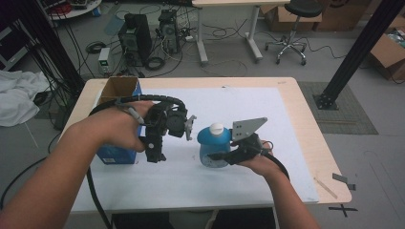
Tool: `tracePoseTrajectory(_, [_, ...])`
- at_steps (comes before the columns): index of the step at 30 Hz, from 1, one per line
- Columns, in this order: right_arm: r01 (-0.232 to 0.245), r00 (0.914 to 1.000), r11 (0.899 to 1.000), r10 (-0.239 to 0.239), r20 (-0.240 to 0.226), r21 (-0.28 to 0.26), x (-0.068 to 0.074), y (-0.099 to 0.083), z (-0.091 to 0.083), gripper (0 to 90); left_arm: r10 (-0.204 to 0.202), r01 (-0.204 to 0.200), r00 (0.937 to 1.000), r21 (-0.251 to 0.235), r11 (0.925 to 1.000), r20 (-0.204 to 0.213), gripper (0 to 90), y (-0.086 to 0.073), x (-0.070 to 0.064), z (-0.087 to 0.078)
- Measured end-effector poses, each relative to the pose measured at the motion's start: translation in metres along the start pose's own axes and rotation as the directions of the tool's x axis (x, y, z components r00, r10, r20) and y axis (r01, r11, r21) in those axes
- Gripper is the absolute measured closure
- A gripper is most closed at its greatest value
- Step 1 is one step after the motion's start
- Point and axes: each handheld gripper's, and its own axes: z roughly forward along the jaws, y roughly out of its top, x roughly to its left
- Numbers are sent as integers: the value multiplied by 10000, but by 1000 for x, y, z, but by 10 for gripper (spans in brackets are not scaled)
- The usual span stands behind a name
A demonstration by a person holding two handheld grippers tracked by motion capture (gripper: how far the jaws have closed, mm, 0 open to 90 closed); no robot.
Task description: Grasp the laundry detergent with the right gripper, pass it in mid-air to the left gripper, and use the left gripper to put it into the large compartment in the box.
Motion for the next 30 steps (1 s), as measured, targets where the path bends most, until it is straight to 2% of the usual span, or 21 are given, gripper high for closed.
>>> tracePoseTrajectory(1, [60, 9998, 10000, -60, -174, -15, 1, 2, 5, 477, -2, 2, 10000, -13, 10000, 35, 1, 2, 1, 1])
tracePoseTrajectory(9, [312, 9973, 9993, -325, -658, -201, 10, 10, 27, 477, 73, -72, 9998, -96, 9999, 175, 1, 10, 2, 4])
tracePoseTrajectory(19, [363, 9953, 9978, -411, -877, -562, 17, 14, 49, 476, -16, 25, 9994, -259, 9997, 348, 1, 15, 0, 8])
tracePoseTrajectory(30, [440, 9942, 9971, -497, -954, -617, 22, 21, 70, 475, -85, 100, 9983, -258, 9996, 582, 1, 17, -1, 17])
